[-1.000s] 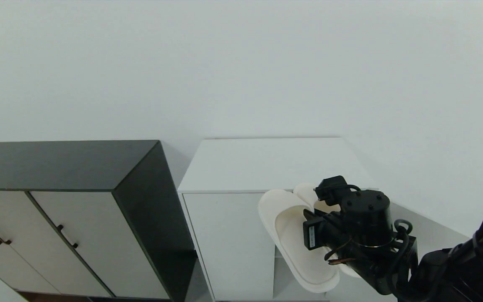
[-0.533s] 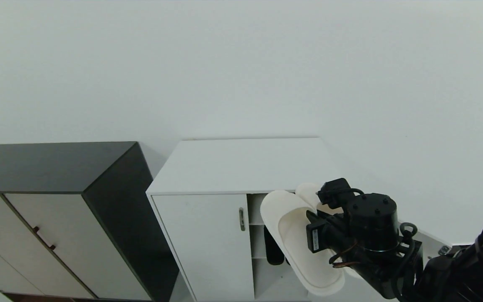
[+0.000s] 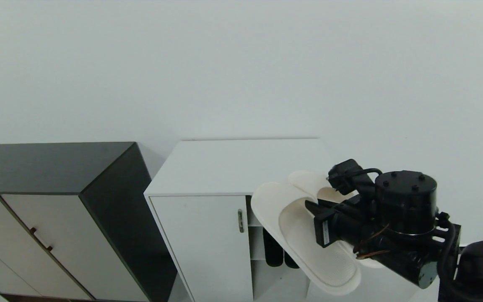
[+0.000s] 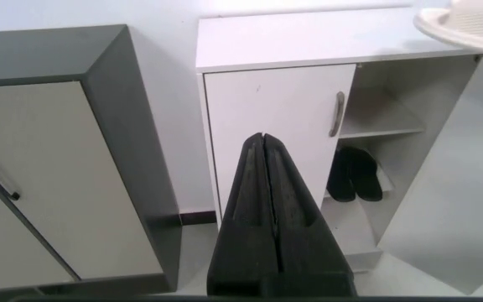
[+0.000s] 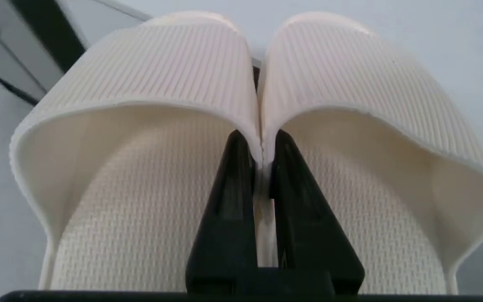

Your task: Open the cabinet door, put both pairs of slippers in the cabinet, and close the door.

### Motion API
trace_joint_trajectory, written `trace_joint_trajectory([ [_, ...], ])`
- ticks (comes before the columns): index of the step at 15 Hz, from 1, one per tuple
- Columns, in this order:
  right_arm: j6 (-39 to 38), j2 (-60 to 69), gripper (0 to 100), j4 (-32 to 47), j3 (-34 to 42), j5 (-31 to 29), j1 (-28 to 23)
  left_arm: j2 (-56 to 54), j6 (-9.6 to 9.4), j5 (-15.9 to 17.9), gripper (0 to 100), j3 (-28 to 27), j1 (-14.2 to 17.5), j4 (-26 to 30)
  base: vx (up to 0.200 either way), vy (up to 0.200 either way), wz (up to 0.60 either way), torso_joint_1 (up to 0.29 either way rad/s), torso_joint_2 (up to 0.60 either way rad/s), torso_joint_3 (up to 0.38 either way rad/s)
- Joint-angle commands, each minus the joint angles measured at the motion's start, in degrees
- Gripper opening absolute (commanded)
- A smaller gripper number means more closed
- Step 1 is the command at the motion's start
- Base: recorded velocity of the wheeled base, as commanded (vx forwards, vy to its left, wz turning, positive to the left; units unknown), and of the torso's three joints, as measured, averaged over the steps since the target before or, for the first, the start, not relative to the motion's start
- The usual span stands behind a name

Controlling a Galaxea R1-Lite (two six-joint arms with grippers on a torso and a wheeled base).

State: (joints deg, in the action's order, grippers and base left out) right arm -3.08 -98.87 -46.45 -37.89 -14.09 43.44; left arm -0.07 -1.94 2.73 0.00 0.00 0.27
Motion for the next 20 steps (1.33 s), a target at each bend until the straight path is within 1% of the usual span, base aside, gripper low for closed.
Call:
trace_joint_trajectory([
  [1, -0.87, 4.38, 0, 1.97, -0.26, 0.03, -1.25, 0.07, 0.0, -0.01, 0, 0.0, 0.0, 0.0, 0.0, 0.0, 0.0, 0.0, 0.0, 0.0],
  [2, -2.54, 4.82, 0, 3.47, 0.45, -0.15, -1.25, 0.07, 0.0, -0.01, 0, 0.0, 0.0, 0.0, 0.0, 0.0, 0.0, 0.0, 0.0, 0.0],
  [4, -4.56, 4.91, 0, 3.47, 2.2, -0.06, -1.16, 0.07, 0.0, -0.01, 0, 0.0, 0.0, 0.0, 0.0, 0.0, 0.0, 0.0, 0.0, 0.0],
  [6, -5.0, 4.91, 0, 3.2, 4.23, -0.06, -0.46, 0.07, 0.0, -0.01, 0, 0.0, 0.0, 0.0, 0.0, 0.0, 0.0, 0.0, 0.0, 0.0],
  [8, -5.0, 5.88, 0, 3.2, 4.58, 0.29, -0.37, 0.07, 0.0, -0.01, 0, 0.0, 0.0, 0.0, 0.0, 0.0, 0.0, -0.033, 0.07, 0.047],
  [15, -5.27, 6.14, 0, 3.2, 6.34, 1.44, 0.51, 0.07, 0.0, -0.01, 0, 0.0, 0.0, 0.0, 0.0, 0.0, 0.0, -0.16, 0.36, 0.196],
  [16, -5.88, 5.79, 0, 3.2, 7.04, 1.61, 0.51, 0.07, 0.0, -0.01, 0, 0.0, 0.0, 0.0, 0.0, 0.0, 0.0, -0.198, 0.44, 0.251],
  [17, -8.08, 5.17, 0, 2.94, 7.48, 2.05, 0.51, 0.07, -0.08, -0.01, 0, 0.0, 0.0, 0.0, 0.0, 0.0, 0.0, -0.212, 0.5, 0.29],
  [19, -10.28, 4.38, 0, 1.45, 8.44, 3.55, 0.6, 0.07, -0.08, -0.01, 0, 0.0, 0.0, 0.0, 0.0, 0.0, 0.0, -0.234, 0.54, 0.308],
  [20, -10.28, 3.15, 0, -1.28, 9.59, 3.81, 0.6, 0.07, -0.08, 0.08, 0, 0.0, 0.0, 0.0, 0.0, 0.0, 0.0, -0.237, 0.54, 0.32],
])
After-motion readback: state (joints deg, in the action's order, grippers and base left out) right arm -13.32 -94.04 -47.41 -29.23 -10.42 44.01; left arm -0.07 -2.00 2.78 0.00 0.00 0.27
